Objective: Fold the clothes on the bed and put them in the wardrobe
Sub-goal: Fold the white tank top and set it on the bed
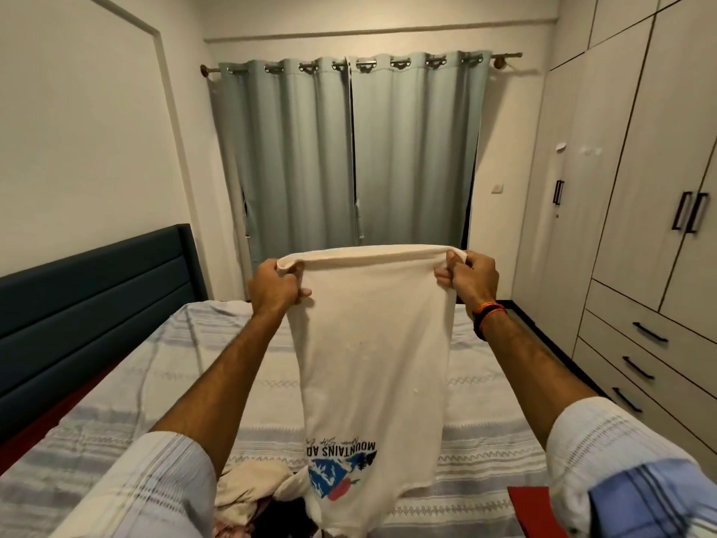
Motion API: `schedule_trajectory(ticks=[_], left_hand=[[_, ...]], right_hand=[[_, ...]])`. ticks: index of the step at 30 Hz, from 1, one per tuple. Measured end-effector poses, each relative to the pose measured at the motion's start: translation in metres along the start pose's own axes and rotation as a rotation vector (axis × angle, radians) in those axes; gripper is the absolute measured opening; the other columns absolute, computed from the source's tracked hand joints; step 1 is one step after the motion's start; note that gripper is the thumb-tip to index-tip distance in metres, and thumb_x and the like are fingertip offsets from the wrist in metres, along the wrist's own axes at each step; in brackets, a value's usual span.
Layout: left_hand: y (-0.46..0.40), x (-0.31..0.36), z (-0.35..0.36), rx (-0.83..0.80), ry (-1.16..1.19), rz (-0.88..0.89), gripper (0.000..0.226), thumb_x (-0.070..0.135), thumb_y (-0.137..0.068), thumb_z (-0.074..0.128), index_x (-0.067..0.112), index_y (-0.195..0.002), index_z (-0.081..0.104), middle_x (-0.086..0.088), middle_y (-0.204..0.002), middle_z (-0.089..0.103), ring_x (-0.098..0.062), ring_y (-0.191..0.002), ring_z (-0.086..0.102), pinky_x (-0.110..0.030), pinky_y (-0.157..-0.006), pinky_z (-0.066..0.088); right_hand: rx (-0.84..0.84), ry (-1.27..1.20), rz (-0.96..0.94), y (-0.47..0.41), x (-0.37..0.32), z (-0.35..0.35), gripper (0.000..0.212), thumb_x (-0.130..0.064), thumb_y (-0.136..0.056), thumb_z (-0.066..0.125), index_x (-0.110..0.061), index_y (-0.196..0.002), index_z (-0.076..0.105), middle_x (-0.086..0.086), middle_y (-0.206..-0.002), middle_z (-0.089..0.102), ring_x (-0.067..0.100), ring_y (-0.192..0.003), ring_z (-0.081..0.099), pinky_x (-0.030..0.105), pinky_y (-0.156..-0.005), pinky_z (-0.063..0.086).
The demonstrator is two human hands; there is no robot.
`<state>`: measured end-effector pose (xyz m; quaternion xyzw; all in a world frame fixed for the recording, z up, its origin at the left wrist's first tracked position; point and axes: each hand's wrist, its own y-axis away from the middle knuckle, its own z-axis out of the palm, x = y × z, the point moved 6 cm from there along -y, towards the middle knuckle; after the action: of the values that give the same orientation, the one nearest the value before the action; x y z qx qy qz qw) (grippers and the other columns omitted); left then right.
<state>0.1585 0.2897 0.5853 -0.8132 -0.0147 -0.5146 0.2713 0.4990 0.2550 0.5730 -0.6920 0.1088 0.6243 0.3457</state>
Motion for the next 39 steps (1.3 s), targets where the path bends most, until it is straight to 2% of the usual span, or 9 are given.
schedule_trajectory(ticks=[2, 5, 10, 19, 24, 28, 31, 35, 39], left_hand=[[-0.001, 0.016, 0.003, 0.011, 0.159, 0.035, 0.013, 0.018, -0.092, 0.067, 0.012, -0.102, 0.061, 0.009, -0.073, 0.061, -0.002, -0.05, 0.063, -0.014, -0.054, 0.052], [-0.004, 0.034, 0.005, -0.009, 0.153, 0.112, 0.021, 0.01, -0.086, 0.072, 0.008, -0.106, 0.064, 0.003, -0.083, 0.064, -0.01, -0.072, 0.059, -0.021, -0.064, 0.048], [-0.012, 0.05, 0.016, 0.008, 0.129, 0.144, 0.026, 0.028, -0.09, 0.069, 0.007, -0.106, 0.066, -0.006, -0.095, 0.066, -0.023, -0.086, 0.061, -0.036, -0.082, 0.051], [0.002, 0.066, 0.04, 0.022, 0.158, 0.147, 0.027, 0.031, -0.093, 0.066, 0.006, -0.102, 0.065, -0.001, -0.085, 0.062, -0.012, -0.071, 0.056, -0.029, -0.072, 0.045], [0.012, 0.059, 0.061, -0.006, 0.163, 0.088, 0.024, 0.031, -0.096, 0.061, 0.007, -0.097, 0.064, 0.001, -0.07, 0.063, 0.001, -0.051, 0.058, -0.022, -0.063, 0.05], [0.022, 0.048, 0.073, 0.01, 0.096, 0.067, 0.029, 0.033, -0.096, 0.059, 0.006, -0.105, 0.066, -0.004, -0.087, 0.065, -0.015, -0.071, 0.058, -0.029, -0.072, 0.045], [0.02, 0.05, 0.079, 0.07, 0.13, 0.116, 0.029, 0.037, -0.096, 0.059, 0.012, -0.109, 0.065, -0.001, -0.095, 0.063, -0.023, -0.089, 0.061, -0.033, -0.078, 0.048], [0.009, 0.061, 0.089, 0.154, 0.158, 0.173, 0.028, 0.038, -0.096, 0.059, 0.012, -0.102, 0.064, 0.0, -0.093, 0.063, -0.02, -0.086, 0.06, -0.031, -0.076, 0.048], [-0.007, 0.04, 0.125, 0.078, 0.012, 0.135, 0.033, 0.038, -0.097, 0.056, 0.007, -0.108, 0.065, -0.005, -0.099, 0.064, -0.023, -0.09, 0.058, -0.034, -0.079, 0.046]], right_hand=[[-0.008, -0.014, -0.022, -0.006, -0.009, -0.006, 0.012, -0.022, -0.097, 0.061, -0.016, -0.089, 0.068, 0.013, -0.086, 0.074, 0.021, -0.074, 0.072, 0.033, -0.075, 0.061], [0.024, -0.047, -0.041, -0.018, -0.016, -0.019, 0.014, -0.022, -0.096, 0.061, -0.011, -0.094, 0.07, 0.014, -0.086, 0.075, 0.021, -0.074, 0.073, 0.034, -0.076, 0.061], [0.002, -0.067, -0.023, -0.029, -0.028, -0.032, 0.017, -0.02, -0.097, 0.061, -0.006, -0.102, 0.07, 0.013, -0.087, 0.074, 0.017, -0.072, 0.072, 0.03, -0.075, 0.061], [0.029, -0.038, -0.08, -0.041, -0.038, -0.062, 0.015, -0.02, -0.096, 0.063, -0.008, -0.099, 0.071, 0.01, -0.086, 0.075, 0.016, -0.074, 0.072, 0.03, -0.078, 0.06], [-0.047, 0.026, -0.024, -0.051, -0.023, -0.073, 0.018, -0.02, -0.096, 0.062, -0.02, -0.079, 0.068, 0.01, -0.081, 0.075, 0.022, -0.074, 0.074, 0.041, -0.082, 0.06], [-0.051, 0.057, 0.005, -0.05, -0.005, -0.089, 0.019, -0.022, -0.095, 0.063, -0.023, -0.077, 0.067, 0.009, -0.078, 0.074, 0.025, -0.071, 0.074, 0.043, -0.082, 0.06], [0.016, 0.009, -0.085, -0.053, -0.005, -0.101, 0.017, -0.022, -0.093, 0.065, -0.02, -0.077, 0.07, 0.01, -0.07, 0.072, 0.024, -0.063, 0.07, 0.044, -0.078, 0.061], [0.078, -0.099, -0.129, -0.069, -0.002, -0.103, 0.018, -0.019, -0.091, 0.066, -0.02, -0.073, 0.071, 0.005, -0.057, 0.066, 0.017, -0.052, 0.061, 0.039, -0.071, 0.059], [0.044, 0.018, 0.001, -0.088, 0.031, -0.088, 0.019, -0.02, -0.091, 0.063, -0.012, -0.075, 0.07, 0.01, -0.063, 0.069, 0.017, -0.052, 0.062, 0.035, -0.068, 0.061]])
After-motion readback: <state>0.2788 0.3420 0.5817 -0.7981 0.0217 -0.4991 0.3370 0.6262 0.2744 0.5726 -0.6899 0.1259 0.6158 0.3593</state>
